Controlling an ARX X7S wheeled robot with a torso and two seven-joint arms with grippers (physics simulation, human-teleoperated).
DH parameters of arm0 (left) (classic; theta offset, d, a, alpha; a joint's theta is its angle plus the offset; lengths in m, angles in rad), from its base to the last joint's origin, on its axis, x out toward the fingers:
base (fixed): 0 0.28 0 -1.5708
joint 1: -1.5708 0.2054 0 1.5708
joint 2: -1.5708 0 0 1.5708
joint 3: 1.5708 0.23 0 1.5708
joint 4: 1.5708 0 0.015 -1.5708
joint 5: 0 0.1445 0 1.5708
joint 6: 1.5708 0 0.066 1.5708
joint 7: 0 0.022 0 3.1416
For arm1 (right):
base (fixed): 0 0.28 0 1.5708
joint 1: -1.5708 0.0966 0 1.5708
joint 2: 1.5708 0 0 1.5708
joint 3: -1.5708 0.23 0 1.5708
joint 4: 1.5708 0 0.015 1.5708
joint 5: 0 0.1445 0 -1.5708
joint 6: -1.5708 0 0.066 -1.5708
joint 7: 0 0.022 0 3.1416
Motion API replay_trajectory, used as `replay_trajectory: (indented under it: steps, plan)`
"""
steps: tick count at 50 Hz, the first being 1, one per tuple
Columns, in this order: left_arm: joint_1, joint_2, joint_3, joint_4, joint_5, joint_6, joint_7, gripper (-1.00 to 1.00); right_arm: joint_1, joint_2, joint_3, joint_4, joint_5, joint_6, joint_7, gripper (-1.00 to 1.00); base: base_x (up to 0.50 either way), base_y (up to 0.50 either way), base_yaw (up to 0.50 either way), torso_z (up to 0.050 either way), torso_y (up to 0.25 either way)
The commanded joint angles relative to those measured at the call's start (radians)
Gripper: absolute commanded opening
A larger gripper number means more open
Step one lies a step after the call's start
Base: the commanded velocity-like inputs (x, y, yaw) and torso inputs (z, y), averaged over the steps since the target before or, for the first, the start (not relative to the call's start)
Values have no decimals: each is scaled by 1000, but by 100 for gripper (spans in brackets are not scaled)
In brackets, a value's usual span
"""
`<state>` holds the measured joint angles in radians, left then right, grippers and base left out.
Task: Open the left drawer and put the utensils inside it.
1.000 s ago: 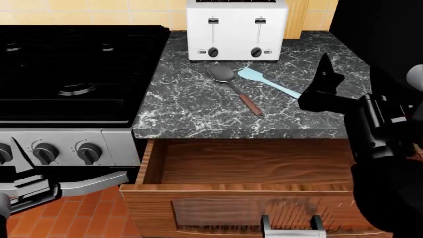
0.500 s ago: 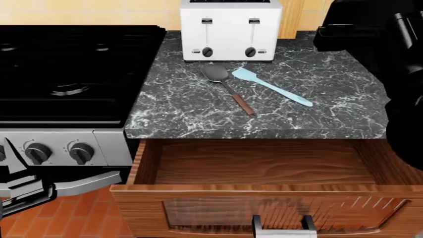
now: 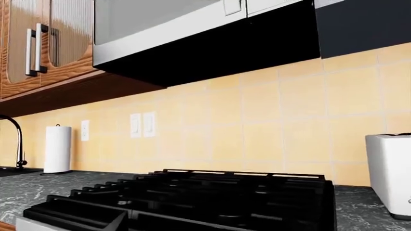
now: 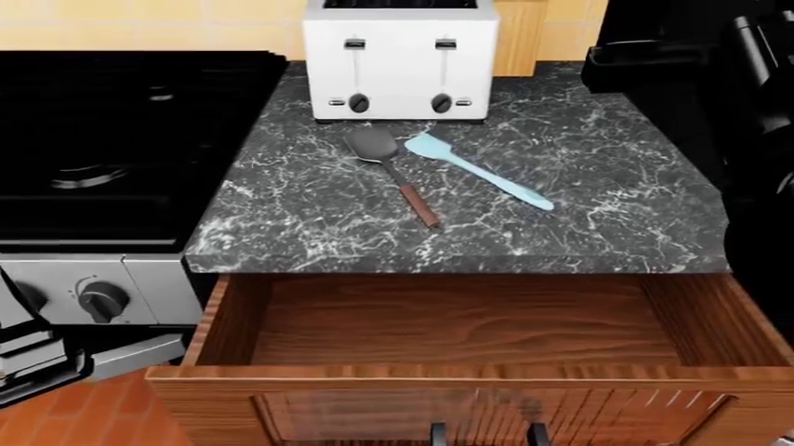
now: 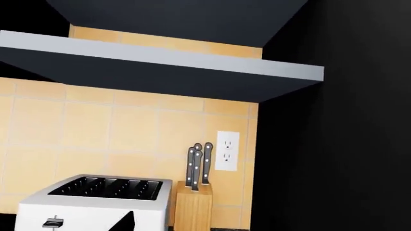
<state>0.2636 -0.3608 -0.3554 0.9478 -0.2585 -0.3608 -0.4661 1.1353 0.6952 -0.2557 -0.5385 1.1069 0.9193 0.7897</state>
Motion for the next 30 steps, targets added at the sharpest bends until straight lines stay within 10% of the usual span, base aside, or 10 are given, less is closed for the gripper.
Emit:
replay_trajectory:
  steps: [1, 30]
  plan:
    - [12, -2, -25, 15, -9, -1, -10, 100, -10, 7, -1, -4, -2, -6, -4, 100, 113, -109, 0, 0, 0]
    - [54, -8, -98, 44, -53, 17, -30, 100, -9, 14, -11, -9, 1, -1, -3, 100, 115, -77, 0, 0, 0]
